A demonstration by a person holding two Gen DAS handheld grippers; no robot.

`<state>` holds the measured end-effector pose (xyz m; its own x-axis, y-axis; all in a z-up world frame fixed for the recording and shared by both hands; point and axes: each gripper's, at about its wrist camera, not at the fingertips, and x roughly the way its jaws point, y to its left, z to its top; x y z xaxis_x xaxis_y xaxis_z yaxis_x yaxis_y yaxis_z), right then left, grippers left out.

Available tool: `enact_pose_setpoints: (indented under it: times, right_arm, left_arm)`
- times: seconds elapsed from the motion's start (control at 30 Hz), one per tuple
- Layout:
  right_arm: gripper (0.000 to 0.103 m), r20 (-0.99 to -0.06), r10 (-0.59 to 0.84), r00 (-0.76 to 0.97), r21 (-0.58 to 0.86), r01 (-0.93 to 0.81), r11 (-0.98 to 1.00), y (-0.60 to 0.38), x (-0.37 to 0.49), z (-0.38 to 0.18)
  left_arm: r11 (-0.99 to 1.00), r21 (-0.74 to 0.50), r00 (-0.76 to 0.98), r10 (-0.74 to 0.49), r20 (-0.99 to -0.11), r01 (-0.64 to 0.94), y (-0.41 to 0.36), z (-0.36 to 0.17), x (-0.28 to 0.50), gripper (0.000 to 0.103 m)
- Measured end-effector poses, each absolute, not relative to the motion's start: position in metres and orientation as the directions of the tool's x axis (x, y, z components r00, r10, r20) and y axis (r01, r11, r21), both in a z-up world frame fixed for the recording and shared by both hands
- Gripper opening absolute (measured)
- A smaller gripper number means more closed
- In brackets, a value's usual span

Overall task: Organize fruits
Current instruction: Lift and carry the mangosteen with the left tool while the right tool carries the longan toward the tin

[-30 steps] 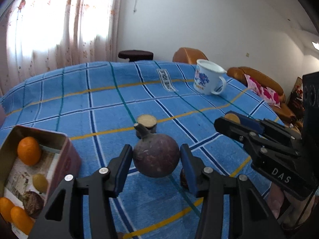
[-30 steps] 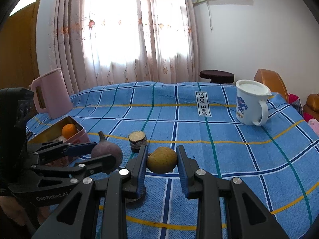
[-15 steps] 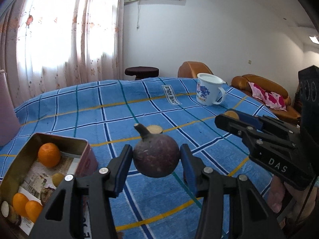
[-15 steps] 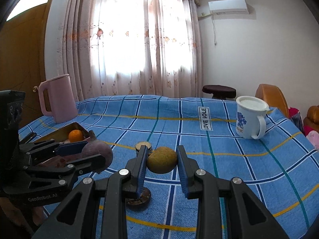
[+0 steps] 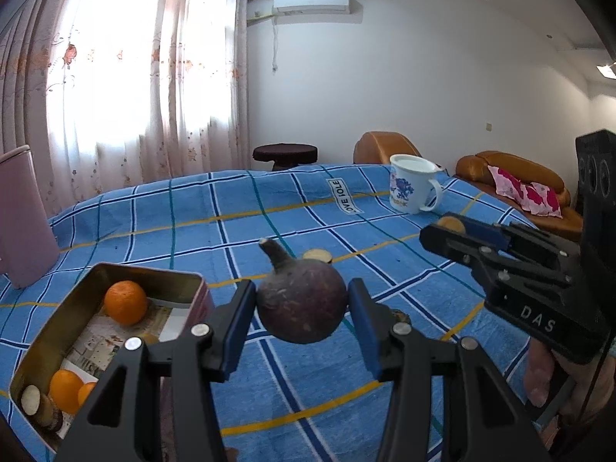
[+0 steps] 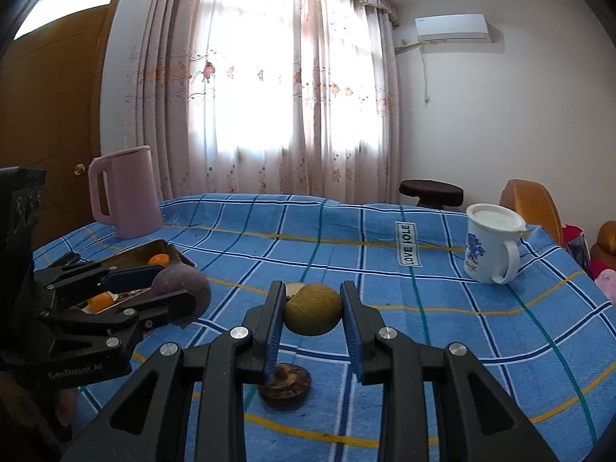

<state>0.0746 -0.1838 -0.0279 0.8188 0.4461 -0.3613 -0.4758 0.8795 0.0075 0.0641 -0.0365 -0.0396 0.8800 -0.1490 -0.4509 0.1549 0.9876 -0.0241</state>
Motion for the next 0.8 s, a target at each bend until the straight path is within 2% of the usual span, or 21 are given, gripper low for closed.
enact_pose_setpoints:
  times: [0.4, 0.8]
  right_arm:
    - [0.031, -0.363, 0.52, 0.773, 0.045, -0.543, 0.838, -0.154, 0.071, -0.02]
    - [0.031, -0.365, 0.568, 0.738, 0.02, -0.603, 0.797, -0.114, 0.069, -0.011]
  left_arm:
    - [0.991, -0.047, 0.897, -0.13, -0.423, 0.121, -0.013, -0.03, 0.045, 0.051]
    - [0.996, -0.064, 0.912, -0.087, -0.4, 0.067, 0.017, -0.021, 0.03, 0.051]
